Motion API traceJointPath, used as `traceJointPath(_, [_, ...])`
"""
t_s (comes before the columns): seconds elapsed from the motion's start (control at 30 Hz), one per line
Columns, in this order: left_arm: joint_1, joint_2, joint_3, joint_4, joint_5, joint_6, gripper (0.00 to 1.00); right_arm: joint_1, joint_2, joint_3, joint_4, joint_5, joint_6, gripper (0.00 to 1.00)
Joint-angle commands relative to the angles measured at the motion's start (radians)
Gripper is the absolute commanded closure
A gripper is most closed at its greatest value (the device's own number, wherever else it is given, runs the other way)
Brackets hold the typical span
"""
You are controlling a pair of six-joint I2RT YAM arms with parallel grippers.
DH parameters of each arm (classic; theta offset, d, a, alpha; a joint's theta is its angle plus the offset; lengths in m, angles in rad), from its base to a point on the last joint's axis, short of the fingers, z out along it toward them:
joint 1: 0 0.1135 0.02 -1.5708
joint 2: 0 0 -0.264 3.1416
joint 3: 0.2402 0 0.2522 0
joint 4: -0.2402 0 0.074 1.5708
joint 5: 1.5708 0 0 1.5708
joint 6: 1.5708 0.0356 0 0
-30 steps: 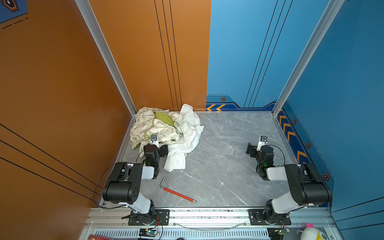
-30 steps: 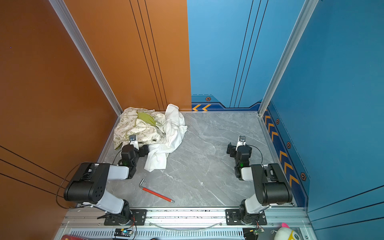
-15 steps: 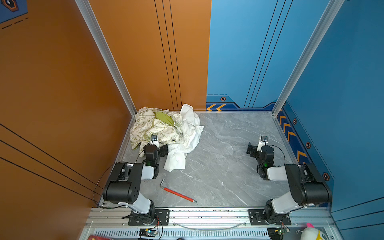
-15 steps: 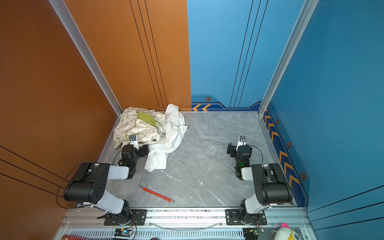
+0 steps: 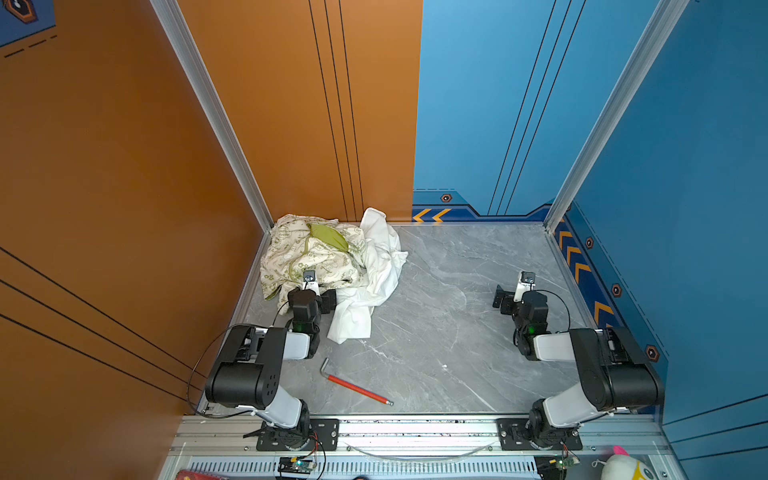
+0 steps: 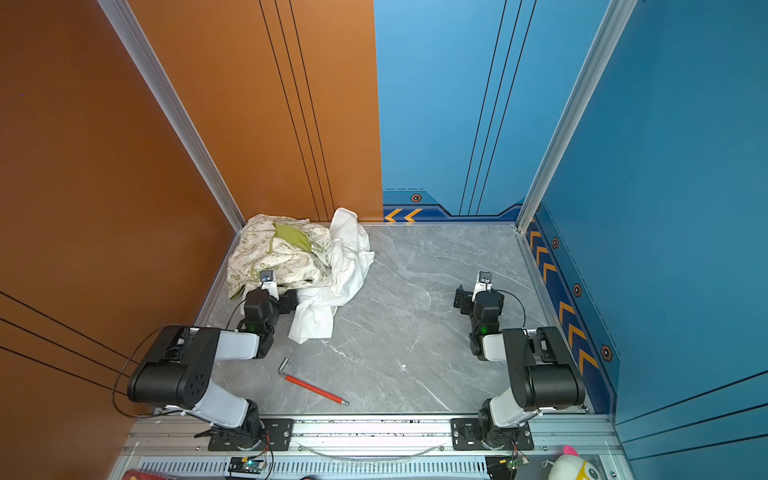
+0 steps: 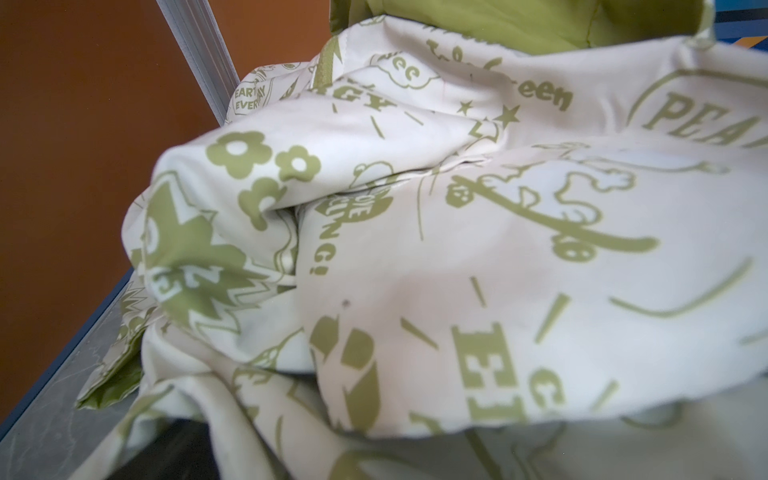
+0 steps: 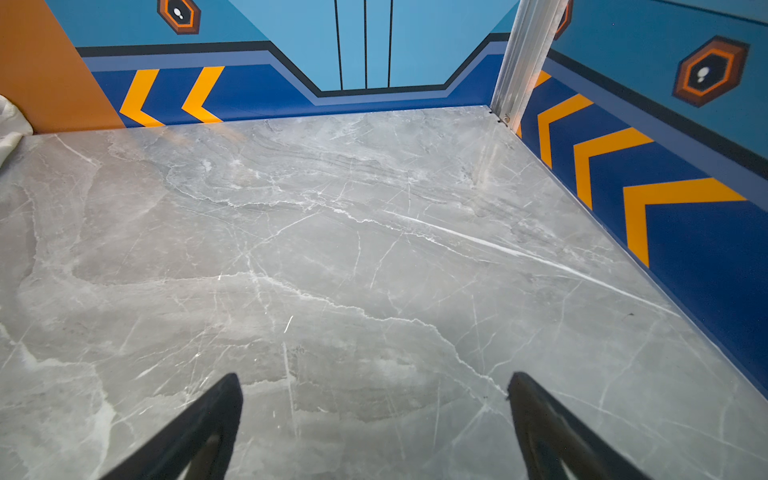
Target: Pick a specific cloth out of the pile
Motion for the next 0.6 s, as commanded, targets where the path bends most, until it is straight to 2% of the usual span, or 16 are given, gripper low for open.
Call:
traceJointPath(0.0, [-0.041,-0.111,-0.030,-0.017,-0.096,0.046,0.02,0.023,-0.048,-0.005,0.011,-0.038,-0.050,0.00])
traceJointPath(0.1, [-0.081,-0.239,-0.028,-0.158,-0.205,0.005,0.02,0.046,-0.141,-0.001,-0.084,-0.009,-0.063,0.00])
traceJointPath(0.23, [-0.113,-0.425,-0.004,-0.401,-0.256,-0.060,0.02,0.094,-0.257,0.077,-0.311,-0.001,-0.123,0.00])
traceJointPath(0.33, [-0.108,-0.554,0.079,-0.720,-0.289,-0.185,0.02,0.138,-0.315,0.109,-0.395,0.025,-0.146,0.00])
traceJointPath(0.47, [-0.074,-0.643,0.209,-1.120,-0.254,-0.307,0.02,0.211,-0.362,0.171,-0.542,0.064,-0.189,0.00])
traceJointPath(0.57, [-0.032,-0.674,0.286,-1.321,-0.110,-0.309,0.02,0.258,-0.374,0.204,-0.594,0.083,-0.200,0.00])
